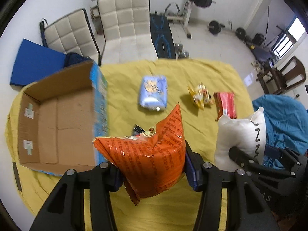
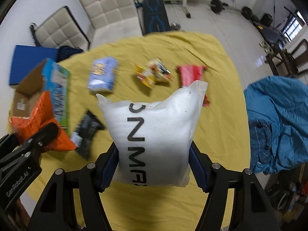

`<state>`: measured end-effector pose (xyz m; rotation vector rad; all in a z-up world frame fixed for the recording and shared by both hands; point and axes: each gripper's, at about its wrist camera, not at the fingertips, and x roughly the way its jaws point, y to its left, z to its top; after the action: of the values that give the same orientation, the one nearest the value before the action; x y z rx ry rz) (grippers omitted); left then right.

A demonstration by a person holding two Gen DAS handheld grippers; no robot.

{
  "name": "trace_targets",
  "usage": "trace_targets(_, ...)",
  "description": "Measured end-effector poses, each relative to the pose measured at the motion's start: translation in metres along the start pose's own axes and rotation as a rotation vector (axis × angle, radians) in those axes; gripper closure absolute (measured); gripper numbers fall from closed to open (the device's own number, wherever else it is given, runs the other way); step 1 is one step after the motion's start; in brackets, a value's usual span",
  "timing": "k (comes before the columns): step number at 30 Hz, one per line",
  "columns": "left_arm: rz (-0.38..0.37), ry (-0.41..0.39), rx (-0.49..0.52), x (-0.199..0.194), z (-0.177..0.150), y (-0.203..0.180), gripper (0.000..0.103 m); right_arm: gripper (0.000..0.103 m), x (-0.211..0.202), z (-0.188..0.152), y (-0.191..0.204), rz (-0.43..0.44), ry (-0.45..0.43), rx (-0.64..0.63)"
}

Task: Organize snacks
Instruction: 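Carry both bags into the cardboard box and open both tools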

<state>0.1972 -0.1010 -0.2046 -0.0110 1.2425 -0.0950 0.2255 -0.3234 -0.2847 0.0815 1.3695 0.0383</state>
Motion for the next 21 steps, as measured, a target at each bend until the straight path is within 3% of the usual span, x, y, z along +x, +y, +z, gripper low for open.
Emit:
trace_targets(6, -0.003, -0.087, -0.016, -0.037, 0.008, 0.068, 0.055, 0.033, -0.061, 0.002, 0.057, 0.059, -0.098, -0.046)
trace_targets(12, 0.012, -0.141, -0.056, -0.063, 0.017, 0.14, 0.055, 0.033, -0.096, 0.009, 0.126, 0.116, -0.154, -0.087)
trace_targets(21, 0.053, -0.133, -0.127, -0.048, 0.031, 0.231, 0.055, 0.033, -0.075, 0.03, 0.245, 0.16, -0.126, -0.177)
